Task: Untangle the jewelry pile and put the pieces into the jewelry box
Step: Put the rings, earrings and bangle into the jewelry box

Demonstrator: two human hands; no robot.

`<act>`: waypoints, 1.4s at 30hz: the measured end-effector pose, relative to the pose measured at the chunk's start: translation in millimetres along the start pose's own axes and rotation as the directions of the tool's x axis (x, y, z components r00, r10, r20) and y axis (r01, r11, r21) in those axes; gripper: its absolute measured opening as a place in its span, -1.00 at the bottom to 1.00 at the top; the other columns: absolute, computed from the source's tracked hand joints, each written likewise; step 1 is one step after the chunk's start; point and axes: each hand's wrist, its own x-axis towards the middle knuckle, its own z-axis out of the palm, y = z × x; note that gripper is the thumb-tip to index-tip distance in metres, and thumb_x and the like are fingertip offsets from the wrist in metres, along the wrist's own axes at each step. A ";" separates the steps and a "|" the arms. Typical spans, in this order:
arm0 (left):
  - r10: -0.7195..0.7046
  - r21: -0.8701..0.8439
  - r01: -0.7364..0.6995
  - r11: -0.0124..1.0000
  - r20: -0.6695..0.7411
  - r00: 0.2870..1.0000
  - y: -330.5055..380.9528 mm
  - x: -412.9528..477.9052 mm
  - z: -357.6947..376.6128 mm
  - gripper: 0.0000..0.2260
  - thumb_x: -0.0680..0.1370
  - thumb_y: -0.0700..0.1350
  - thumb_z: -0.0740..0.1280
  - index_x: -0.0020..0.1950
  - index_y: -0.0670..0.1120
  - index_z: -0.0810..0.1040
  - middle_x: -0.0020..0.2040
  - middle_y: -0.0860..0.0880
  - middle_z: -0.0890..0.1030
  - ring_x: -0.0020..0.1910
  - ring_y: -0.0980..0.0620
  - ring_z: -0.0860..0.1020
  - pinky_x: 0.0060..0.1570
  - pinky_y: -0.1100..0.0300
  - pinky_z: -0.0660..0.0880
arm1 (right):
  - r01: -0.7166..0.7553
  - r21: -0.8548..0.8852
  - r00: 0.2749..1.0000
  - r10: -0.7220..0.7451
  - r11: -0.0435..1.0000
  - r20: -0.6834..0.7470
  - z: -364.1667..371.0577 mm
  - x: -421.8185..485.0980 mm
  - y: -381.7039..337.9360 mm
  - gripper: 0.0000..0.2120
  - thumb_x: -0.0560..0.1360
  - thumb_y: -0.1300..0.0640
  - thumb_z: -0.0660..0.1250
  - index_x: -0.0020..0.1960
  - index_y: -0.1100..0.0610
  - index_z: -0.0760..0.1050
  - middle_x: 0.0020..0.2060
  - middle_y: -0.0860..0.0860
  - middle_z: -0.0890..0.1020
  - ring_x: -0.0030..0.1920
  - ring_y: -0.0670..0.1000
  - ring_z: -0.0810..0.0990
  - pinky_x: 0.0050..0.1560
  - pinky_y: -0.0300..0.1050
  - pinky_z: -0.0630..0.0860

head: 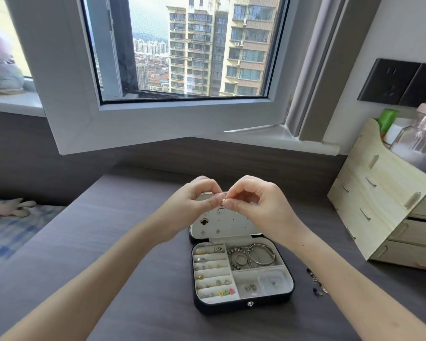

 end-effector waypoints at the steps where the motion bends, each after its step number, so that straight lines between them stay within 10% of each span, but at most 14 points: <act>1: 0.000 -0.009 0.000 1.000 0.006 1.000 0.2 0.4 0.0 -0.74 0.45 0.09 0.31 -0.13 -0.11 0.57 0.00 -0.08 0.48 0.01 0.02 0.47 0.07 0.09 0.42 | 0.006 -0.001 1.000 -0.006 1.000 0.011 0.2 0.2 0.8 -0.93 0.37 0.08 0.46 -0.19 0.05 0.59 -0.23 -0.03 0.62 -0.16 0.04 0.58 -0.04 0.12 0.52; 11: 0.017 -0.110 -0.021 0.994 -0.037 0.999 -3.6 4.8 -3.6 -0.86 0.52 0.00 0.33 -0.22 0.02 0.58 -0.20 0.04 0.52 -0.17 0.08 0.47 -0.13 0.19 0.40 | 0.044 0.105 0.990 -0.058 0.993 0.126 -5.1 -1.9 6.6 -0.93 0.44 0.14 0.38 -0.18 0.14 0.54 -0.13 -0.01 0.57 -0.04 -0.01 0.56 0.10 -0.10 0.50; 20: -0.143 -0.355 0.054 0.933 -0.230 0.963 -13.9 1.5 -7.9 -0.85 0.59 -0.16 0.25 -0.16 -0.14 0.52 -0.14 -0.10 0.60 -0.17 0.02 0.54 -0.15 0.14 0.47 | 0.205 -0.590 0.942 -0.321 0.781 -0.099 21.3 -29.8 50.8 -0.74 0.40 -0.13 0.31 -0.29 0.02 0.63 -0.39 -0.10 0.47 -0.33 -0.05 0.37 -0.32 -0.10 0.37; 42: -0.246 -0.458 0.110 0.882 -0.247 0.937 -26.8 -5.3 -13.5 -0.82 0.61 -0.18 0.21 -0.15 -0.20 0.50 -0.24 -0.09 0.52 -0.16 0.00 0.52 -0.15 0.24 0.58 | 0.130 -0.783 0.874 -0.443 0.608 -0.198 36.0 -20.6 40.4 -0.85 0.29 -0.02 0.49 -0.33 0.03 0.58 -0.38 -0.06 0.49 -0.31 0.02 0.41 -0.20 -0.14 0.12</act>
